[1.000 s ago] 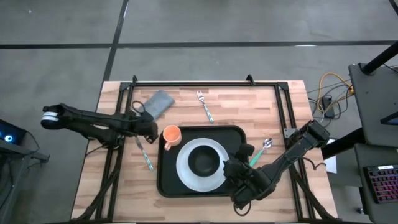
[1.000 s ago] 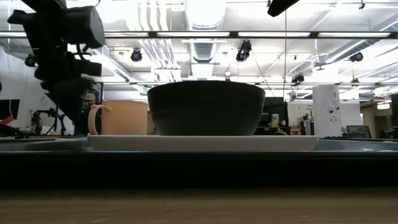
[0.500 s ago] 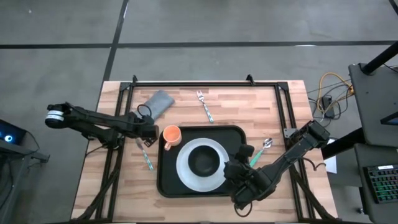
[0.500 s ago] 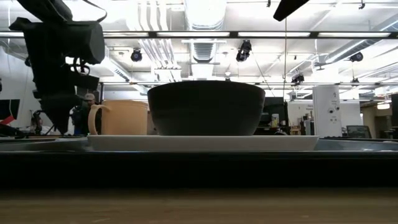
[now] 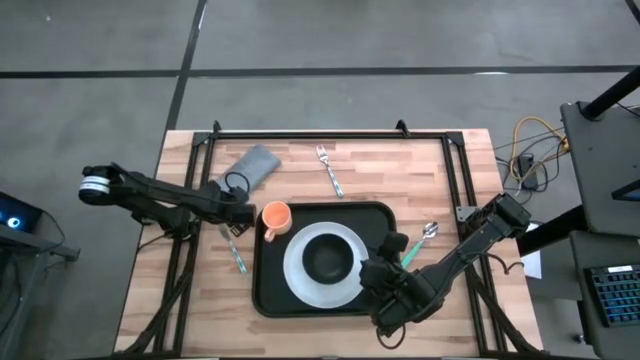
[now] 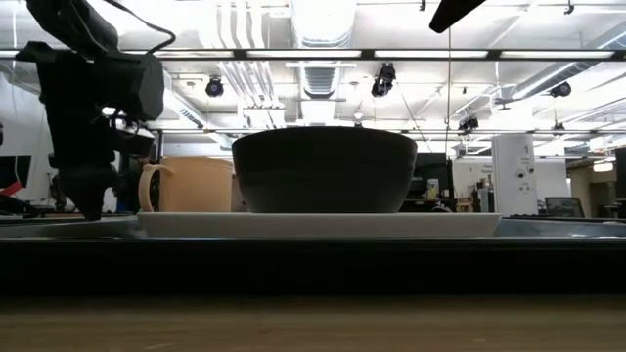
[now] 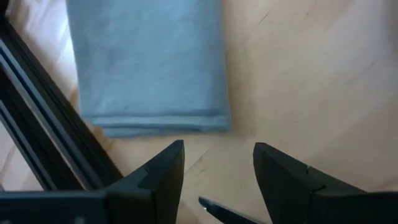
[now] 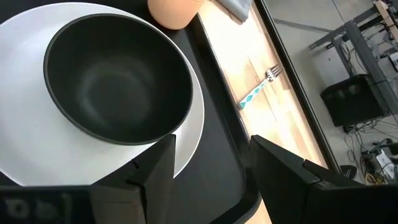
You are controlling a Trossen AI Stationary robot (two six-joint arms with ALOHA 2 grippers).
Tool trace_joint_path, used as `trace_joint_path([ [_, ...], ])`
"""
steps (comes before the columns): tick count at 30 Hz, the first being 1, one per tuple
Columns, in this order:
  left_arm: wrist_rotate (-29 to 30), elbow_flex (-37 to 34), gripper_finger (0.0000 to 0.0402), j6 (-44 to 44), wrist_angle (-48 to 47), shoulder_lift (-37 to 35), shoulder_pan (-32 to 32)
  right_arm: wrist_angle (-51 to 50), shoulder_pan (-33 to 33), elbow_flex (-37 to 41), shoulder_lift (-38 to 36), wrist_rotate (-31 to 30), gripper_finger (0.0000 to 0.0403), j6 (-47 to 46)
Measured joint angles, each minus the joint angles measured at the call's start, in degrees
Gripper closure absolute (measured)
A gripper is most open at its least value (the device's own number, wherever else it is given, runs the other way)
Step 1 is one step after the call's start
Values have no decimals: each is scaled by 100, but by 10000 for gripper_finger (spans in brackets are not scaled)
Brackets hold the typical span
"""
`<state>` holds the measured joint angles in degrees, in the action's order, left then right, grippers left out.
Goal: Set up tray
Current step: Put the gray napkin to the right of the white plate on the black tray
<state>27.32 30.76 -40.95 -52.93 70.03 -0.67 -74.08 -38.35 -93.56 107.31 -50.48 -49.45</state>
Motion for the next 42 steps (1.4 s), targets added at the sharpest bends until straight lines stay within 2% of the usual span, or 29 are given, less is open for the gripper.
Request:
trace_joint_path([
  [8, 148, 3, 229, 73, 66, 345, 0, 12, 0, -4, 0, -2, 209, 1],
  [12, 329, 4, 229, 305, 276, 337, 0, 13, 0, -4, 0, 2, 209, 2],
  [27, 359, -343, 229, 770, 966, 345, 0, 165, 0, -7, 0, 20, 209, 178],
  [36, 835, -500, 229, 796, 1110, 345, -23, 313, 0, -110, 0, 130, 209, 321],
  [39, 843, -557, 238, 896, 1190, 345, -63, 323, 0, -203, 0, 151, 209, 345],
  [42, 780, -639, 264, 910, 1317, 338, -104, 346, 0, -300, 0, 151, 209, 363],
])
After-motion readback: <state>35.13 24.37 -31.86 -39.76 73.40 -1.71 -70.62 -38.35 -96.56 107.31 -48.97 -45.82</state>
